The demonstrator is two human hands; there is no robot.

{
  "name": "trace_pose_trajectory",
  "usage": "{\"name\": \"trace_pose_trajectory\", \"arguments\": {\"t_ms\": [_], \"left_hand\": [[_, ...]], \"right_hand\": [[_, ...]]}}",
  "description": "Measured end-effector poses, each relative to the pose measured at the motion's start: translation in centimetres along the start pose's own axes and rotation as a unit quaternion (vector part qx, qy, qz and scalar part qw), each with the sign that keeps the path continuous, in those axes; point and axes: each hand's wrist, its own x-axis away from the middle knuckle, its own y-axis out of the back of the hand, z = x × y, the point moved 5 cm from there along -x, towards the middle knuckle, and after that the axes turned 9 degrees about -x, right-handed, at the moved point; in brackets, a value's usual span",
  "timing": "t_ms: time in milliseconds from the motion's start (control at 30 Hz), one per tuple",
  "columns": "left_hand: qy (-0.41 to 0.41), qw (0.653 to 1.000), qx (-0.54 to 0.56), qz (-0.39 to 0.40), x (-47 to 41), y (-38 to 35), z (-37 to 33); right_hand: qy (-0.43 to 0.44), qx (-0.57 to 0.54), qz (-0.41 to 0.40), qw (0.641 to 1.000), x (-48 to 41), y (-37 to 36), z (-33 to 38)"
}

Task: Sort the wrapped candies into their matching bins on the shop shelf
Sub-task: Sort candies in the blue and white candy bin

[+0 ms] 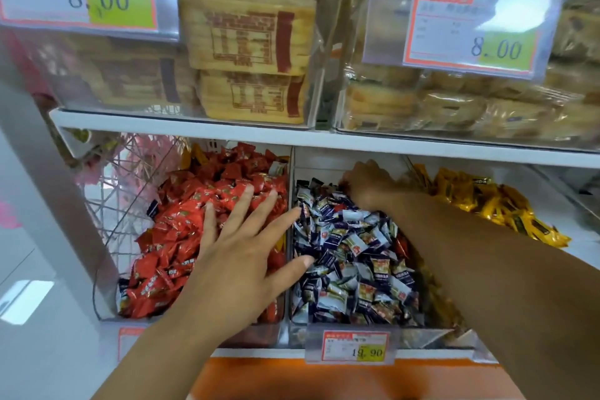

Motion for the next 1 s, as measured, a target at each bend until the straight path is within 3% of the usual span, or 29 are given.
{"name": "trace_pose_trajectory", "arguments": {"t_ms": [300,600,733,833,1000], "left_hand": [[0.007,1.000,0.019,-0.004,0.2,-0.2,-0.2],[0.007,0.999,0.031,-0.010,0.3,-0.4,-0.2],[0.009,0.999,0.030,-0.012,0.2,-0.4,-0.3],[0.009,0.999,0.033,-0.012,0.3,-0.4,-0.3],[0.012,0.999,0.034,-0.005,0.2,-0.4,-0.2]], "right_hand": [[0.056,-0.088,0.013,0.994,2.8,2.0,-0.5],[0.064,-0.292,0.010,0.954,7.7,6.3,0.3],[0.065,-0.194,0.086,0.975,7.6,4.2,1.5],[0.061,-0.076,0.084,0.992,6.4,2.3,1.9],[0.051,0.025,0.106,0.993,5.4,1.0,2.2]]}}
